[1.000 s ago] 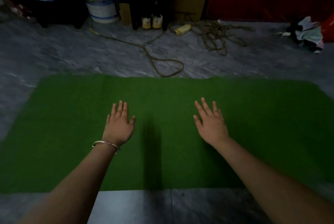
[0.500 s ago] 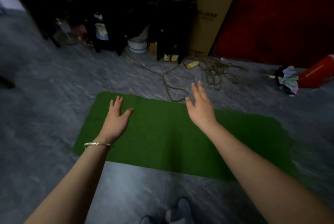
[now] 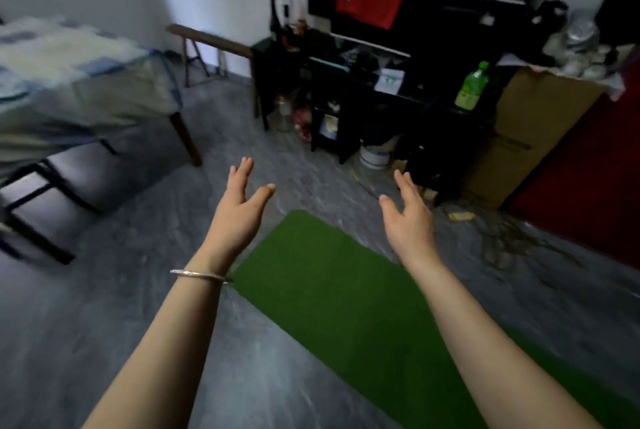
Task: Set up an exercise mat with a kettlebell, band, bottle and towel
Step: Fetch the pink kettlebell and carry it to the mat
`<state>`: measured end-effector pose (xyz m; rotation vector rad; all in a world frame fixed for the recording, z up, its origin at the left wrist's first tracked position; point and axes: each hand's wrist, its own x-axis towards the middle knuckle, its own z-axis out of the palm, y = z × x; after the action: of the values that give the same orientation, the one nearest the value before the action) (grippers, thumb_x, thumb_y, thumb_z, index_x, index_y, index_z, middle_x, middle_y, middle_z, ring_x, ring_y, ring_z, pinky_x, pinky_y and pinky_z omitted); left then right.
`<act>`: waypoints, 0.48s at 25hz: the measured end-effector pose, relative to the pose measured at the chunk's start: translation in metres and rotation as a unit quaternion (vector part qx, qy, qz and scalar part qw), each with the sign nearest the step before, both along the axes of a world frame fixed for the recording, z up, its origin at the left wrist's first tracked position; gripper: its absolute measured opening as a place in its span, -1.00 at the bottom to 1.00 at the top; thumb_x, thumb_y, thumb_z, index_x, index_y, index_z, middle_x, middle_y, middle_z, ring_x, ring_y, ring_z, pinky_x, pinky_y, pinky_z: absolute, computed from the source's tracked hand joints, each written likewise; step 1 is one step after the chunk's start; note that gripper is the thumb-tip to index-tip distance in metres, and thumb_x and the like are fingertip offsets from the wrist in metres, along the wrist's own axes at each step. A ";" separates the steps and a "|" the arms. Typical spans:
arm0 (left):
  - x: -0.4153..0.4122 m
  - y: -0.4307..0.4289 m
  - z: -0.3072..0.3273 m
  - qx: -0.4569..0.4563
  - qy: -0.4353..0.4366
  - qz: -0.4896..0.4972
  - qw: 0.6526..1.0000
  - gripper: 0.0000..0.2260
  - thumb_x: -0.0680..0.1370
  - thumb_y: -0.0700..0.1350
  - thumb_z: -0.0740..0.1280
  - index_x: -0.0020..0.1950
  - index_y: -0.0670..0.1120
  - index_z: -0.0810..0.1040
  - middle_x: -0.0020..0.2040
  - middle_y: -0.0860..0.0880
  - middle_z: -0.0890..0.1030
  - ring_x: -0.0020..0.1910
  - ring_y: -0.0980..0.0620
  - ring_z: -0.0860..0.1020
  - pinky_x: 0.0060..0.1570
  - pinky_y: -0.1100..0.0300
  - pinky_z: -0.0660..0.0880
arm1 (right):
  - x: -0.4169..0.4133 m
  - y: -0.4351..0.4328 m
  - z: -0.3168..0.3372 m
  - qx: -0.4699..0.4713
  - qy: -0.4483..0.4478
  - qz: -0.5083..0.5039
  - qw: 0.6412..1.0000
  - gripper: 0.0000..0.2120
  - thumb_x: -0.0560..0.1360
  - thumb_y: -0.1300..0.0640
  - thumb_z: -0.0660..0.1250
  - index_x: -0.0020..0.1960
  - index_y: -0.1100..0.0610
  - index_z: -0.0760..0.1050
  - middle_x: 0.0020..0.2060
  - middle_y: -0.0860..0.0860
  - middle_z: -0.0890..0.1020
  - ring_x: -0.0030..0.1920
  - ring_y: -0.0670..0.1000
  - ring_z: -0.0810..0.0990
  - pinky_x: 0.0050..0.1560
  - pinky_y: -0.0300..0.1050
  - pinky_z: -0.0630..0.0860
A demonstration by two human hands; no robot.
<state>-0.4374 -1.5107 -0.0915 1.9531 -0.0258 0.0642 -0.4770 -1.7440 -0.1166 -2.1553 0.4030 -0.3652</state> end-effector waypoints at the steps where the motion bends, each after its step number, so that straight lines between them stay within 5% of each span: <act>1: -0.002 0.018 0.007 -0.001 -0.011 0.026 1.000 -0.47 0.56 -0.05 0.27 0.50 0.05 0.17 0.54 0.09 0.08 0.52 0.18 -0.01 0.45 0.21 -0.01 | 0.009 0.017 0.005 0.006 -0.009 0.019 1.000 -0.49 0.57 0.04 0.20 0.49 -0.02 0.17 0.51 -0.08 0.14 0.49 -0.04 0.15 0.42 -0.11 0.12; 5: -0.006 0.111 0.024 -0.008 -0.050 0.115 0.992 -0.46 0.55 -0.08 0.28 0.50 -0.01 0.17 0.54 0.04 0.11 0.51 0.19 -0.02 0.41 0.30 -0.04 | 0.045 0.118 0.028 0.032 -0.032 0.110 0.993 -0.50 0.55 0.08 0.23 0.47 0.00 0.22 0.49 -0.05 0.22 0.46 -0.03 0.24 0.41 -0.15 0.15; 12: -0.001 0.305 0.038 -0.046 -0.073 0.261 0.961 -0.45 0.55 -0.09 0.29 0.50 -0.05 0.18 0.54 0.03 0.13 0.51 0.09 0.09 0.49 0.05 0.09 | 0.108 0.328 0.060 0.074 -0.075 0.278 0.955 -0.52 0.56 0.08 0.22 0.45 -0.08 0.24 0.49 -0.11 0.21 0.46 -0.11 0.20 0.35 -0.26 0.11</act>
<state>-0.4385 -1.2059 -0.0534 1.8136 0.3908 0.5478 -0.3690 -1.4156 -0.0564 -1.9760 -0.2592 -0.1669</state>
